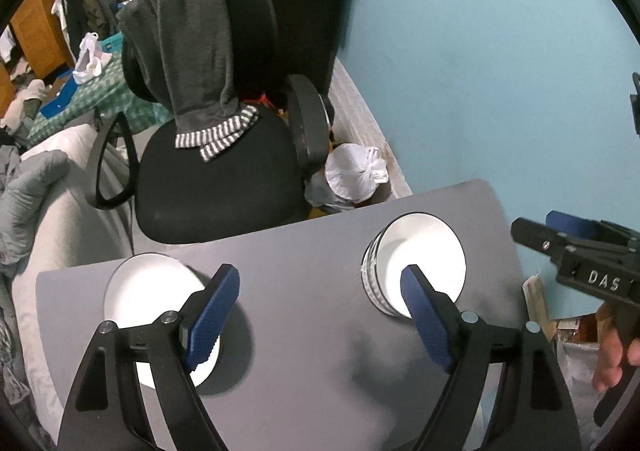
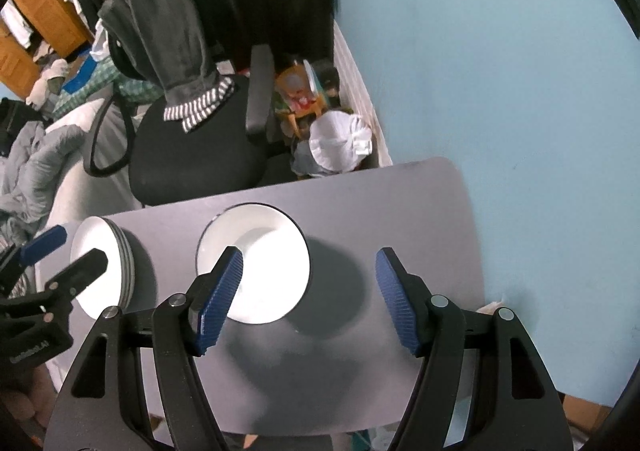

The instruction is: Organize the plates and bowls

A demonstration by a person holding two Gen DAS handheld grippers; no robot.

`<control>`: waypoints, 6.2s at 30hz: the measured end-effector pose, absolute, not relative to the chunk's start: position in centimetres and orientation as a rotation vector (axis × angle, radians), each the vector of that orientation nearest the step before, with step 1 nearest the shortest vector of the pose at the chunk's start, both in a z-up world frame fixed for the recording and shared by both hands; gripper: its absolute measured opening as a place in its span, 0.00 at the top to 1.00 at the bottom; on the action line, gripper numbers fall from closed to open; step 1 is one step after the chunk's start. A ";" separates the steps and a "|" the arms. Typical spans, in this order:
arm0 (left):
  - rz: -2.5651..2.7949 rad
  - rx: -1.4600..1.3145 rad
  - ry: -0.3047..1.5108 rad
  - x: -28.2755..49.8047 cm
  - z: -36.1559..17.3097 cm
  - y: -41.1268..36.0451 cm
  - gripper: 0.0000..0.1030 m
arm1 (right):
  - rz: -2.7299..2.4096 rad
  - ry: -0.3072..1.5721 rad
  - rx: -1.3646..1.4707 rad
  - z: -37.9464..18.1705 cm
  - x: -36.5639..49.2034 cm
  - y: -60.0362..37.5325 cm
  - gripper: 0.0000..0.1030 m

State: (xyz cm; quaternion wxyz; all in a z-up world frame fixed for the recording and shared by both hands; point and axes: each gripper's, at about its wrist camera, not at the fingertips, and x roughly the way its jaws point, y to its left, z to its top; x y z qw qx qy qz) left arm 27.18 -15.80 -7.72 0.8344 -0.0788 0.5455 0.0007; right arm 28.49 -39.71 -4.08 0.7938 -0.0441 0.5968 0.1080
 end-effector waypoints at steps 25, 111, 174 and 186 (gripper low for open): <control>-0.061 -0.169 1.095 23.5 -2.7 -15.2 0.18 | 0.211 1.153 -0.115 0.4 25.6 -39.5 0.33; -0.168 -0.476 1.542 35.1 -24.4 -19.8 0.34 | 0.741 1.681 0.007 -19.4 34.7 -40.8 0.61; -0.258 -0.558 1.622 32.2 -24.2 -18.2 0.71 | 0.690 1.745 0.079 -19.0 32.7 -40.8 0.72; -0.212 -0.591 1.614 29.3 -24.1 -15.9 0.72 | 0.724 1.750 0.006 -18.5 30.9 -37.7 0.74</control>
